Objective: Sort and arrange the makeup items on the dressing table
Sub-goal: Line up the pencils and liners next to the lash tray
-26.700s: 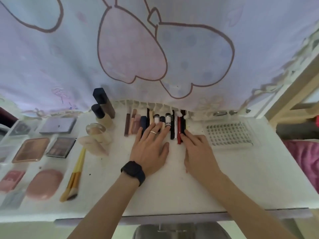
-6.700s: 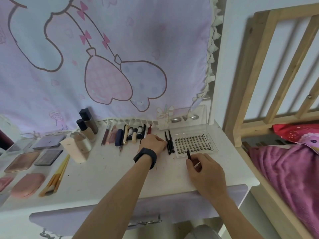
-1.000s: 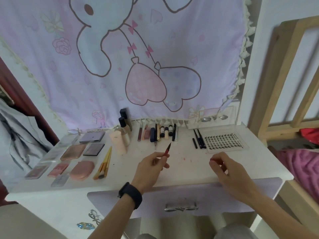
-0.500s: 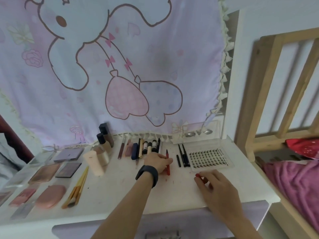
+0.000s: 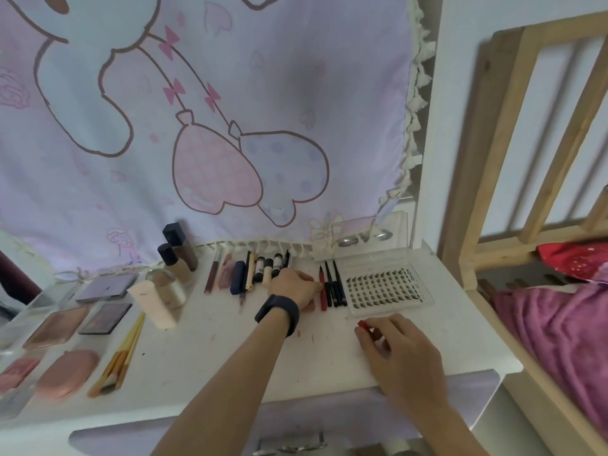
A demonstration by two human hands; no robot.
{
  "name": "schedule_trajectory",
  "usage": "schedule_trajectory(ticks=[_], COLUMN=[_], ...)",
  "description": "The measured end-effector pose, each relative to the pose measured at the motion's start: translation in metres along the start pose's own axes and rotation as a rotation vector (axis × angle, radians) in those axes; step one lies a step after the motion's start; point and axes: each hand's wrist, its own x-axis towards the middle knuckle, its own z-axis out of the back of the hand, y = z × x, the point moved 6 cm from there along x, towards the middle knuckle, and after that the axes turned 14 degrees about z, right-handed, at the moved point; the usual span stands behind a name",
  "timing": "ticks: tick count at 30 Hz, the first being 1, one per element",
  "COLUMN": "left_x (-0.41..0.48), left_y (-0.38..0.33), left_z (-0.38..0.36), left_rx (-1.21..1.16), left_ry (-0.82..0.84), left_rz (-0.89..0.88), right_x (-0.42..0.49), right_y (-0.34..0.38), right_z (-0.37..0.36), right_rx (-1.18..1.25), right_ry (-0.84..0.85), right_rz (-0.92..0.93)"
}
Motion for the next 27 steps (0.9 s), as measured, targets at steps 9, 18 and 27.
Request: schedule_trajectory(ticks=[9, 18, 27], left_x=[0.003, 0.007, -0.041], left_y=[0.001, -0.001, 0.004], left_z=[-0.007, -0.013, 0.002], left_rx=[-0.089, -0.101, -0.126], left_ry=[0.051, 0.056, 0.131], left_rz=[0.024, -0.004, -0.191], right_x=[-0.001, 0.000, 0.004], right_y=[0.000, 0.002, 0.007], right_z=[-0.001, 0.000, 0.009], right_rx=[0.004, -0.003, 0.069], right_ry=[0.022, 0.028, 0.013], right_rz=[-0.005, 0.004, -0.008])
